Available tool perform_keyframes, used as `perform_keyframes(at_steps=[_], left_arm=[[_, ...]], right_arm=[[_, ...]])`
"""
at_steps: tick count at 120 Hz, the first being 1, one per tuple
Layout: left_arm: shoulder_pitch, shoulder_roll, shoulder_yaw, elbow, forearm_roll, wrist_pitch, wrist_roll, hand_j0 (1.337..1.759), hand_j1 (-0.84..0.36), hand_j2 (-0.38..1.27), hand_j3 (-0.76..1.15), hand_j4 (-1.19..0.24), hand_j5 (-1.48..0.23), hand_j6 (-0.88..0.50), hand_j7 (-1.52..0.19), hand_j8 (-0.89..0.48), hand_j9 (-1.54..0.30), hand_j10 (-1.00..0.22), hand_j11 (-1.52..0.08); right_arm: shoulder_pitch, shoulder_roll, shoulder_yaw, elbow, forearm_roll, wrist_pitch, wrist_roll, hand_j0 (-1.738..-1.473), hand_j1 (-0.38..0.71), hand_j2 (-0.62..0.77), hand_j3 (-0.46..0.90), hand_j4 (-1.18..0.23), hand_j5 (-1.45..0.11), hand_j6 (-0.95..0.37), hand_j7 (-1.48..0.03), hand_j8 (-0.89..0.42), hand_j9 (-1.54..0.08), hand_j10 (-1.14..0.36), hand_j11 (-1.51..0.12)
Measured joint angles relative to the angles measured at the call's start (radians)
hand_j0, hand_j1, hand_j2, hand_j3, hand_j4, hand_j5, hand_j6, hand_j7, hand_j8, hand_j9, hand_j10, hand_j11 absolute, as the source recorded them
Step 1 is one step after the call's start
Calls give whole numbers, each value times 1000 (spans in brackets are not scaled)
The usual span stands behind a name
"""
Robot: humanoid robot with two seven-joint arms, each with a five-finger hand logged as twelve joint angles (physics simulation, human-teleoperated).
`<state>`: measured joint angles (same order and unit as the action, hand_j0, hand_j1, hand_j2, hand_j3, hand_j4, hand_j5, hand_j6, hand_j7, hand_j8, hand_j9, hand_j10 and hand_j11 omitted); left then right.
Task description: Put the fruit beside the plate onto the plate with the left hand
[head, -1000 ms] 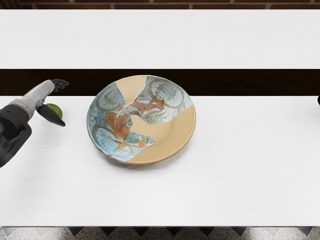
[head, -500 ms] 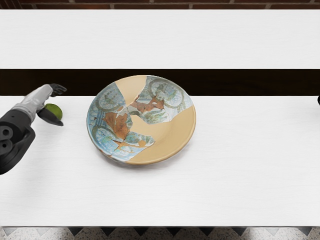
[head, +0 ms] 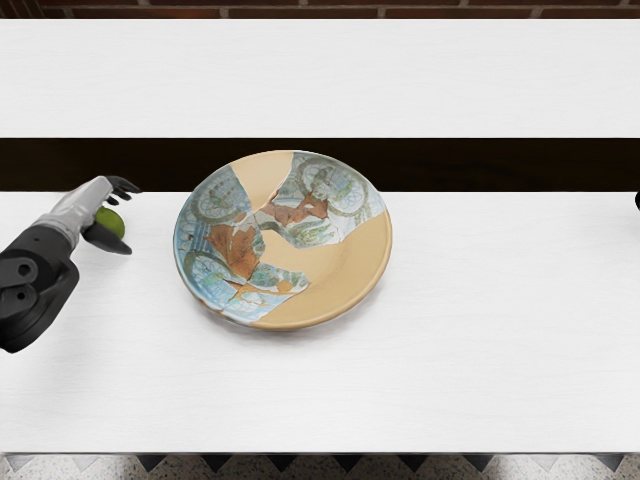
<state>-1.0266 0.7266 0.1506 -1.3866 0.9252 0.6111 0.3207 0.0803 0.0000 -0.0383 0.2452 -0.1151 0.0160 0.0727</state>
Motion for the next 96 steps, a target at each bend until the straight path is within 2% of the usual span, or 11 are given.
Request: perform_keyframes(at_steps=[81,96], left_arm=[[14,0,6,23,0,0,1,1658,-251,108,0,-513,-649,-514,-649,-480,-657,-509,-657],[13,0,6,23,-1,0,1,1657,-261,145,0,-535,-685,-535,-685,-463,-691,-532,-690]], right_arm=[[0,0,0,0,0,0,0,-1658,-331,-3,0,-15,-20,-15,-20,-15,-20,-15,-20],[0,0,0,0,0,0,0,-1658,-331,-3,0,-15,-20,-15,-20,-15,-20,-15,-20]])
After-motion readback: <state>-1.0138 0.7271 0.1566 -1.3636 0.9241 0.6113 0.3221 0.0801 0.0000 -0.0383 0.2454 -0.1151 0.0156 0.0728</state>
